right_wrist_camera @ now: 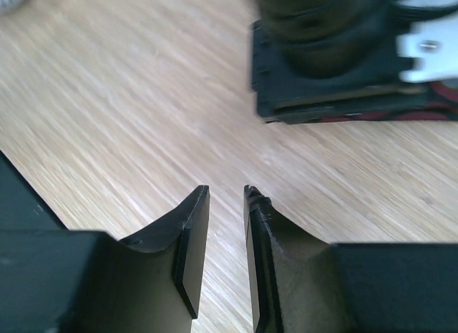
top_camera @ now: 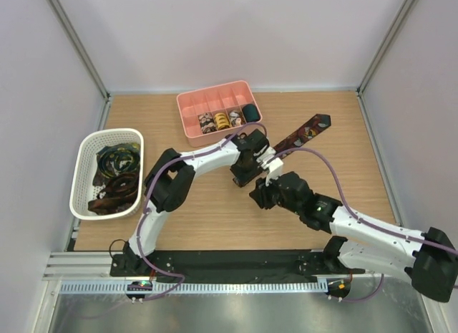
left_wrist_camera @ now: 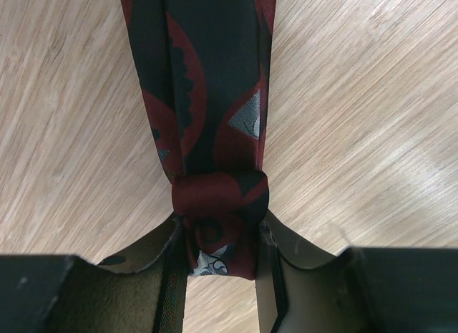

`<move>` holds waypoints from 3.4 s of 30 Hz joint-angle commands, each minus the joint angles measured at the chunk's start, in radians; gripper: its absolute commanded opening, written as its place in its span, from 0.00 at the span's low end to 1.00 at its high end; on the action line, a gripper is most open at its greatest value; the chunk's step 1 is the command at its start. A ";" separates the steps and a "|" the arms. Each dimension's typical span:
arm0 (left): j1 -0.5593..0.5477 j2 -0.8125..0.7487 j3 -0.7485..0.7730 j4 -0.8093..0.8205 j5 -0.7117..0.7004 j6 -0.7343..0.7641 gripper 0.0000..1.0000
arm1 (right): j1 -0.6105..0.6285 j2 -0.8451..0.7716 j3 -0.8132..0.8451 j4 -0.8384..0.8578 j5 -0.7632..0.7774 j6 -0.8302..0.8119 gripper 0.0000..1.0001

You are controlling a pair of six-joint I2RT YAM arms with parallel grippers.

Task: Roll the ties
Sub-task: Roll the tie

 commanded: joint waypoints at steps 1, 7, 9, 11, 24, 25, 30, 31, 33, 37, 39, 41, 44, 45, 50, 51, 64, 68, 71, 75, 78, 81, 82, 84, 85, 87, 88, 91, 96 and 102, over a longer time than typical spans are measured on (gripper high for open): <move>0.008 0.086 0.026 -0.211 0.001 -0.002 0.22 | 0.142 0.063 0.037 0.064 0.179 -0.151 0.34; 0.008 0.177 0.140 -0.329 0.035 -0.002 0.23 | 0.392 0.341 0.216 -0.016 0.443 -0.286 0.34; 0.006 0.192 0.152 -0.341 0.045 -0.002 0.23 | 0.429 0.460 0.308 -0.077 0.491 -0.306 0.34; 0.006 0.192 0.157 -0.341 0.053 -0.001 0.23 | 0.440 0.536 0.402 -0.125 0.538 -0.318 0.35; 0.008 0.224 0.214 -0.404 0.062 -0.002 0.23 | 0.457 1.106 0.888 -0.619 0.904 -0.289 0.58; 0.008 0.226 0.220 -0.407 0.064 -0.002 0.23 | 0.455 1.120 0.899 -0.622 0.910 -0.297 0.58; 0.008 0.252 0.256 -0.452 0.090 -0.029 0.23 | 0.448 1.194 0.918 -0.590 0.968 -0.337 0.61; 0.008 0.255 0.261 -0.458 0.095 -0.029 0.23 | 0.445 1.199 0.918 -0.584 0.970 -0.347 0.61; 0.009 0.266 0.275 -0.472 0.111 -0.030 0.22 | 0.442 1.206 0.907 -0.553 0.962 -0.369 0.63; 0.008 0.266 0.280 -0.476 0.124 -0.038 0.22 | 0.428 1.226 0.913 -0.547 0.960 -0.387 0.64; 0.008 0.263 0.281 -0.483 0.122 -0.041 0.22 | 0.416 1.231 0.911 -0.539 0.951 -0.392 0.64; 0.009 0.252 0.283 -0.487 0.127 -0.044 0.23 | 0.412 1.231 0.902 -0.525 0.933 -0.398 0.64; 0.008 0.244 0.289 -0.502 0.128 -0.048 0.23 | 0.405 1.246 0.907 -0.515 0.927 -0.406 0.64; 0.008 0.244 0.292 -0.509 0.127 -0.050 0.23 | 0.403 1.251 0.908 -0.516 0.925 -0.404 0.64; 0.008 0.247 0.303 -0.524 0.141 -0.058 0.22 | 0.399 1.266 0.911 -0.504 0.893 -0.401 0.62; 0.008 0.249 0.304 -0.525 0.142 -0.058 0.22 | 0.397 1.272 0.913 -0.507 0.894 -0.398 0.61; 0.008 0.259 0.323 -0.556 0.124 -0.064 0.23 | 0.354 1.384 1.002 -0.700 0.913 -0.228 0.52; 0.009 0.258 0.319 -0.559 0.119 -0.064 0.23 | 0.351 1.386 1.000 -0.713 0.916 -0.196 0.28; 0.008 0.253 0.321 -0.562 0.113 -0.062 0.25 | 0.351 1.364 0.999 -0.706 0.899 -0.188 0.18; 0.009 0.232 0.327 -0.550 0.105 -0.059 0.34 | 0.353 1.324 0.991 -0.688 0.870 -0.194 0.11; 0.009 0.207 0.329 -0.515 0.098 -0.058 0.46 | 0.354 1.297 0.981 -0.679 0.836 -0.194 0.08; 0.008 0.186 0.345 -0.487 0.069 -0.055 0.55 | 0.362 1.280 0.973 -0.670 0.827 -0.192 0.07; 0.006 0.181 0.347 -0.478 0.056 -0.050 0.56 | 0.362 1.277 0.970 -0.670 0.825 -0.191 0.06; 0.008 0.165 0.342 -0.437 0.021 -0.032 0.65 | 0.365 1.257 0.959 -0.665 0.803 -0.189 0.06; 0.008 0.154 0.333 -0.417 0.009 -0.029 0.65 | 0.365 1.251 0.956 -0.662 0.796 -0.189 0.06; 0.008 0.114 0.319 -0.377 0.030 -0.019 0.66 | 0.369 1.243 0.951 -0.659 0.786 -0.186 0.06; 0.003 0.099 0.304 -0.337 0.012 -0.016 0.67 | 0.369 1.240 0.948 -0.660 0.790 -0.182 0.06; 0.000 0.056 0.287 -0.283 0.004 0.017 0.68 | 0.369 1.217 0.930 -0.648 0.785 -0.176 0.05; 0.000 -0.009 0.261 -0.194 -0.054 0.010 0.67 | 0.369 1.176 0.911 -0.639 0.750 -0.173 0.05; 0.002 -0.151 0.173 -0.046 -0.132 -0.002 0.68 | 0.371 1.142 0.876 -0.598 0.680 -0.165 0.05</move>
